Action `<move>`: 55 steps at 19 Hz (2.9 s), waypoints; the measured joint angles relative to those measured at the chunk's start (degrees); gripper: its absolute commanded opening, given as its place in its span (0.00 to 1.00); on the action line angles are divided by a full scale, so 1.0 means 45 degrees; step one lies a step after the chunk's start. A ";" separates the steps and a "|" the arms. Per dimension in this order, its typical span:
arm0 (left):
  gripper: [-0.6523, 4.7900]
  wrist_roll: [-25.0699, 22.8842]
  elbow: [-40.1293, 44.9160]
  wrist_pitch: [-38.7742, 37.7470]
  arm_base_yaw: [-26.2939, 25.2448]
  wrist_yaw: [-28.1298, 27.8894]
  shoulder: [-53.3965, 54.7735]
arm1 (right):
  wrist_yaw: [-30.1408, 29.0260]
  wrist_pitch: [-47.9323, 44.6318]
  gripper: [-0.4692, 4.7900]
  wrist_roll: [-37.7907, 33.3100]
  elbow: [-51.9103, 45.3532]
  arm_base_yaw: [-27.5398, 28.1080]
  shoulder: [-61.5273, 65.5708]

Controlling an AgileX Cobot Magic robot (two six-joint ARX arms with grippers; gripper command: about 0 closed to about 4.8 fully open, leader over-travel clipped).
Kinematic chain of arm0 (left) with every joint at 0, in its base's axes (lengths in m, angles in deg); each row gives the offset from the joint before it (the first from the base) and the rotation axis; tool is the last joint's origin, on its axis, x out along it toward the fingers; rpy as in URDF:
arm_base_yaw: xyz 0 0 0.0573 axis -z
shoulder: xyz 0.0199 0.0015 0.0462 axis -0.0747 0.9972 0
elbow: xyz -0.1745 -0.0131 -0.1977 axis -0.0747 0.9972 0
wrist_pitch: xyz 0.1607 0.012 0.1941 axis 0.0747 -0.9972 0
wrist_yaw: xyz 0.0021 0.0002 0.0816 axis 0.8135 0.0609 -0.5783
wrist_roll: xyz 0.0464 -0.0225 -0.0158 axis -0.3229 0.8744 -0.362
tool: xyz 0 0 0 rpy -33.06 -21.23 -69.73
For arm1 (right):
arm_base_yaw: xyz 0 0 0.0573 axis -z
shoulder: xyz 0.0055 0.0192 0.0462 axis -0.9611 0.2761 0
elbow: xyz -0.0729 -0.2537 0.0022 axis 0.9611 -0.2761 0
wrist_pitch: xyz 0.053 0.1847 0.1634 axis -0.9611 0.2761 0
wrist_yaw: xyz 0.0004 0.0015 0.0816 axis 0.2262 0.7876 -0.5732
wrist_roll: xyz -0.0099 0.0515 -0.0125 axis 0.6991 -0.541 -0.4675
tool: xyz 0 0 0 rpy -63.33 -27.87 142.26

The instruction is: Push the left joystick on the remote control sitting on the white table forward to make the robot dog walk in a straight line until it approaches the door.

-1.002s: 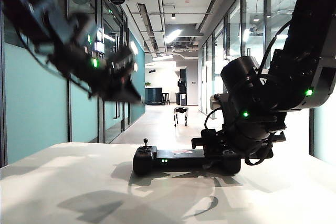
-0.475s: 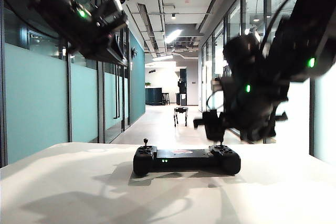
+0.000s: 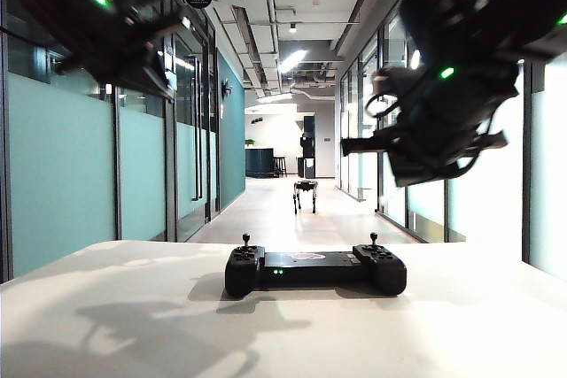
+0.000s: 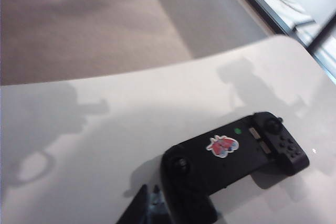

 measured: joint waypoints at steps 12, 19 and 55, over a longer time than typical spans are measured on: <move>0.11 0.0306 0.6751 0.1316 0.0015 -0.3779 -0.7111 | -0.1569 0.0170 0.08 0.0675 -0.3546 -0.0044 -0.5751; 0.11 0.0272 1.0103 0.1355 0.0010 -0.4323 -1.1152 | -0.2069 0.0301 0.08 0.1025 -0.5285 -0.0053 -0.8626; 0.11 0.0316 1.2721 0.0627 0.0010 -0.4070 -1.5081 | -0.3002 0.5255 0.08 0.2302 -1.0302 0.3653 -2.1663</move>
